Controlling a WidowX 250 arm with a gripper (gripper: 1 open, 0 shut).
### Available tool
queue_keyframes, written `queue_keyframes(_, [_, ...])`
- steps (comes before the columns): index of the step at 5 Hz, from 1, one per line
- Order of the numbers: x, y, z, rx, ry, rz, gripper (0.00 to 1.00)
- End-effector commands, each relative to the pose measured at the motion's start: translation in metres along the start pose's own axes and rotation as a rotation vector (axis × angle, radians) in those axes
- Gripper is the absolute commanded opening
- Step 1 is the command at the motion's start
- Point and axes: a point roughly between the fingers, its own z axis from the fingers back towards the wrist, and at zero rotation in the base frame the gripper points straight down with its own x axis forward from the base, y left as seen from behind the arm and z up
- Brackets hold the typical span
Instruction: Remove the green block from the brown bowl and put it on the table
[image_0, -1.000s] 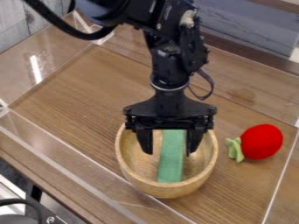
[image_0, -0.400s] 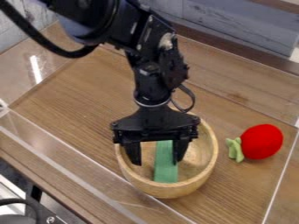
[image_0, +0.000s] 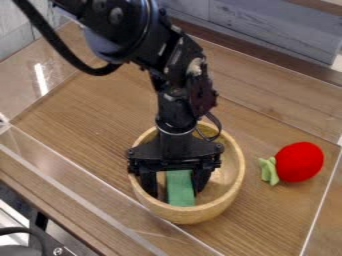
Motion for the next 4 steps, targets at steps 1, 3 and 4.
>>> queue_keyframes(1, [0.002,-0.0022,-0.0021,-0.004,-0.015,0.027,0.0])
queue_keyframes(3, [0.0051,-0.0059,-0.0047,-0.002,-0.021,-0.055,0.0])
queue_keyframes(4, [-0.0046,-0.0109,-0.0037,0.001,-0.024,-0.083,0.0])
